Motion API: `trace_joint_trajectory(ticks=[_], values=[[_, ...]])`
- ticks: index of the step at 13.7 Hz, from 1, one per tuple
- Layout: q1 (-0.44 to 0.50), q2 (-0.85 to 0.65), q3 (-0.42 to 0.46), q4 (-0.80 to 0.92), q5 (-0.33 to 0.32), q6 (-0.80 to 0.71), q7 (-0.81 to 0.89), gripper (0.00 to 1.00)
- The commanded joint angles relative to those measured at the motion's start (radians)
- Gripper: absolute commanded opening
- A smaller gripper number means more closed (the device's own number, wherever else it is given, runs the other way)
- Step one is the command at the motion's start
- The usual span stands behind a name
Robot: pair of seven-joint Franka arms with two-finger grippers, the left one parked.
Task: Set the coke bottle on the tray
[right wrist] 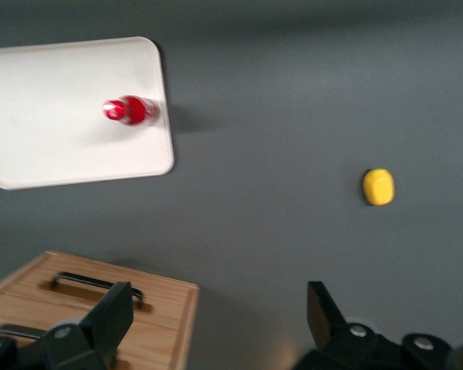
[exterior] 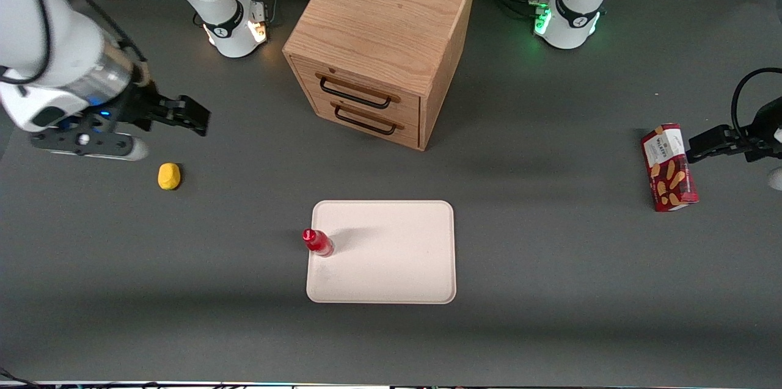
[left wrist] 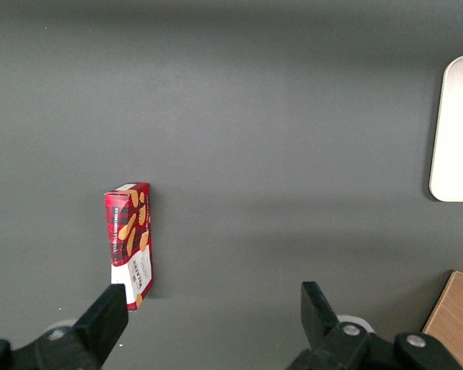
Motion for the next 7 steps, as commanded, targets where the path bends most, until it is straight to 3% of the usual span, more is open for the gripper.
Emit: trace_joint_trajectory(ticks=[1,5,7], values=[[-0.102,-0.123,0.004,-0.159,0.002,0.032,-0.185,1.00],[-0.231,-0.193,0.001,-0.277,0.022,0.136,-0.425,1.00],[-0.239,-0.235,-0.037,-0.371,0.039,0.209,-0.477,1.00]])
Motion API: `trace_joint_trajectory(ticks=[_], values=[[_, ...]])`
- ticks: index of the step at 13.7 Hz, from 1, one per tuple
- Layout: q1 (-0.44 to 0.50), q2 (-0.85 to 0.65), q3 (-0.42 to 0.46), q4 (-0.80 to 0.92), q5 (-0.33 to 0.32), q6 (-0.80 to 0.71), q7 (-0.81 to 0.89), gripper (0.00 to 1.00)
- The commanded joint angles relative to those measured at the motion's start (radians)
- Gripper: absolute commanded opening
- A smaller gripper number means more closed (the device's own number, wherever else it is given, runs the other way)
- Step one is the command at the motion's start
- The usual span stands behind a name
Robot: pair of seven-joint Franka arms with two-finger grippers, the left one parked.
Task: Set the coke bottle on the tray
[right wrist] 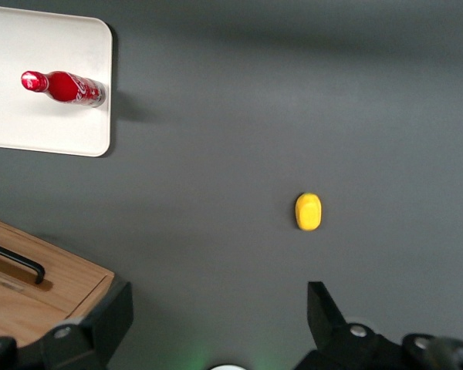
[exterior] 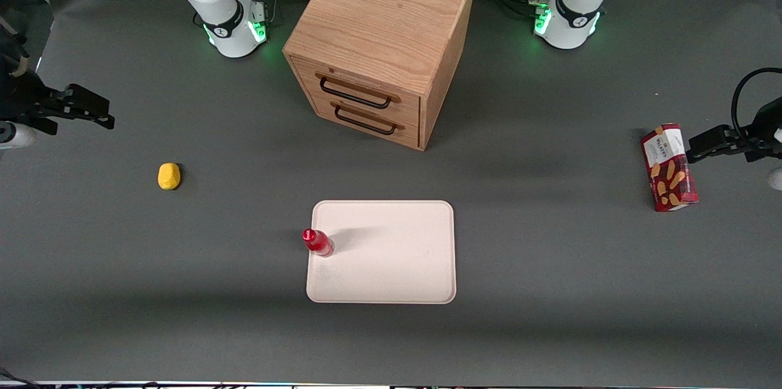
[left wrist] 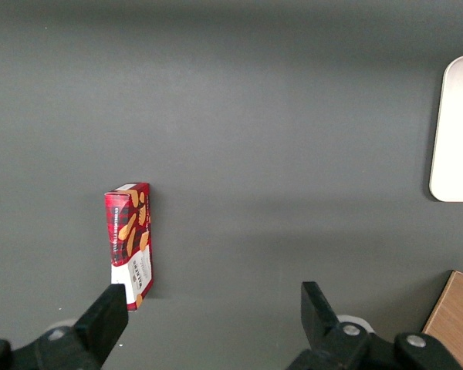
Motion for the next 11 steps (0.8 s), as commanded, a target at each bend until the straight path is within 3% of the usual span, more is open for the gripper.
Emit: trace_joint_trajectory(ticks=[1,6,11], values=[[-0.001,-0.097,-0.053,-0.177,0.028,0.121,-0.077,1.00],[0.016,-0.113,-0.113,-0.273,0.028,0.232,-0.094,1.00],[0.045,-0.088,-0.151,-0.239,0.025,0.255,-0.095,1.00]])
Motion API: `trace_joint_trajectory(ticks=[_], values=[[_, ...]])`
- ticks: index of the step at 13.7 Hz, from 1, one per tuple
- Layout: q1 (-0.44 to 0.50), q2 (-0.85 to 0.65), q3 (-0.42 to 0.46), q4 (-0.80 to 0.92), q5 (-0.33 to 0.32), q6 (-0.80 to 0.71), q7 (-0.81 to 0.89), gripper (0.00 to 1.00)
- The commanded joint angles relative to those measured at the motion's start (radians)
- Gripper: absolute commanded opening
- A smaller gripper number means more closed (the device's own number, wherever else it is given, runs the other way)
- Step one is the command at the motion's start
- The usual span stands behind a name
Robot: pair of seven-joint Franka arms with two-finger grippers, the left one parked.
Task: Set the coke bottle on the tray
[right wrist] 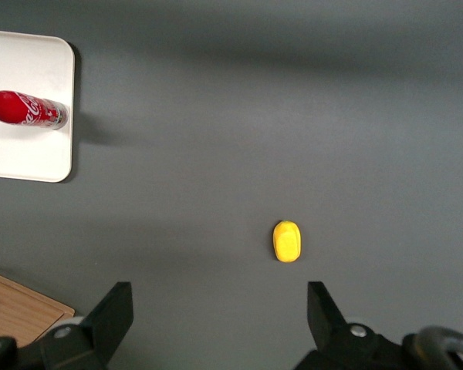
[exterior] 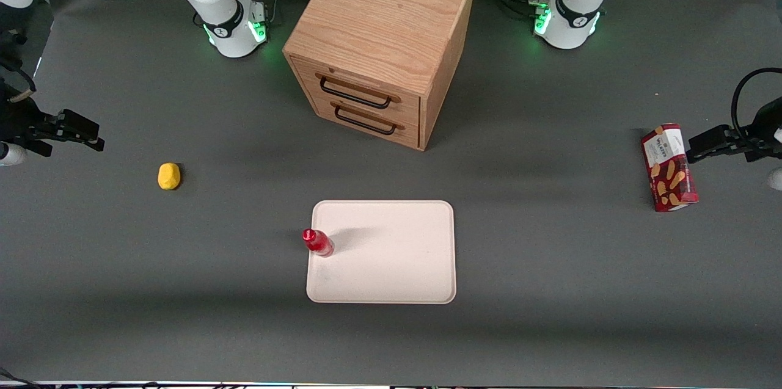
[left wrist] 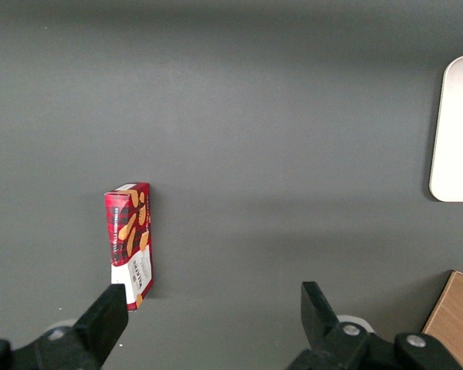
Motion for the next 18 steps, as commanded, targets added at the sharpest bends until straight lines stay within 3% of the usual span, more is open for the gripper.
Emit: trace_joint_trajectory(ticks=[1,18], values=[[0.016,-0.009,-0.023,0.011,0.013,0.012,-0.023,1.00],[0.019,0.010,-0.023,0.045,0.008,-0.015,-0.014,1.00]])
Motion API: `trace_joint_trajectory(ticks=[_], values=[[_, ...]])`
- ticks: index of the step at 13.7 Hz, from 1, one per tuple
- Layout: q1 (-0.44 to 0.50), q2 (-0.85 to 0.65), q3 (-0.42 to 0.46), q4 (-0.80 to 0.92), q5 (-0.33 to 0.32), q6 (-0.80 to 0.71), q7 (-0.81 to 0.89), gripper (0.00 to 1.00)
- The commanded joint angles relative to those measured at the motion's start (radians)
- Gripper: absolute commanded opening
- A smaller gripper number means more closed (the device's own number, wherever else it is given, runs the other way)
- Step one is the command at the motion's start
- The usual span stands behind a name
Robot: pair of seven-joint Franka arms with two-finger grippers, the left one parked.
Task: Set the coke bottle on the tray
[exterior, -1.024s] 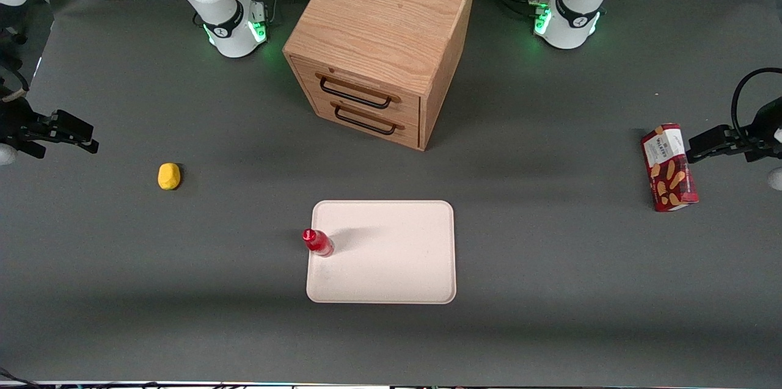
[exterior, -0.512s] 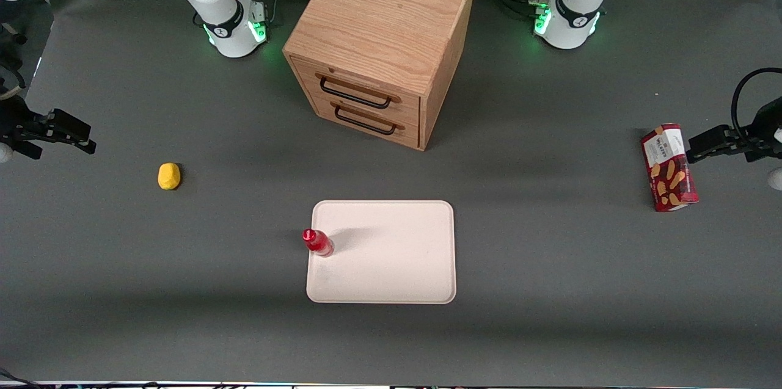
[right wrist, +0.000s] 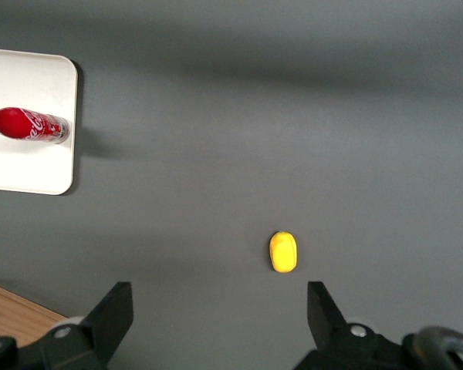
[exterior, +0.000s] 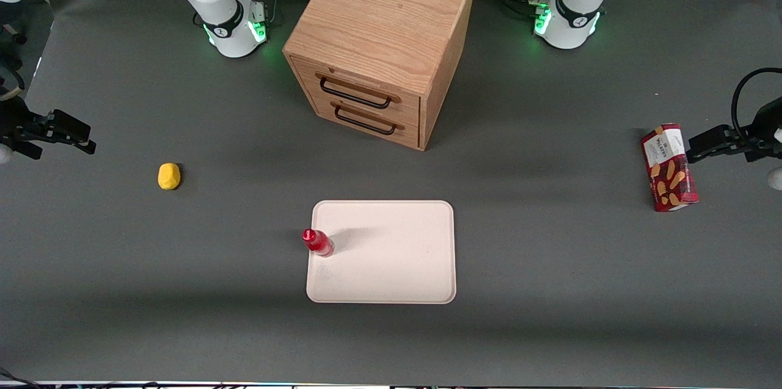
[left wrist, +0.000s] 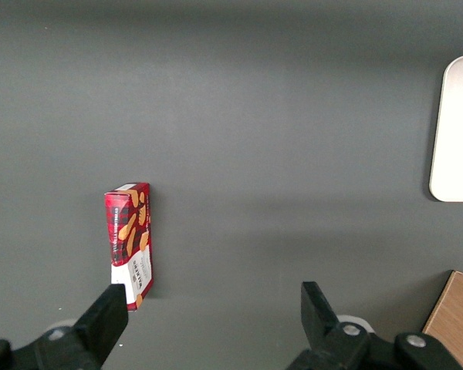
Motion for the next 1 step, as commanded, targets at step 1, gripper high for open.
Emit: trace_joint_trajectory(ticks=[1], values=[[0.010,0.004,-0.012,0.017,0.009,-0.021,-0.014,1.00]])
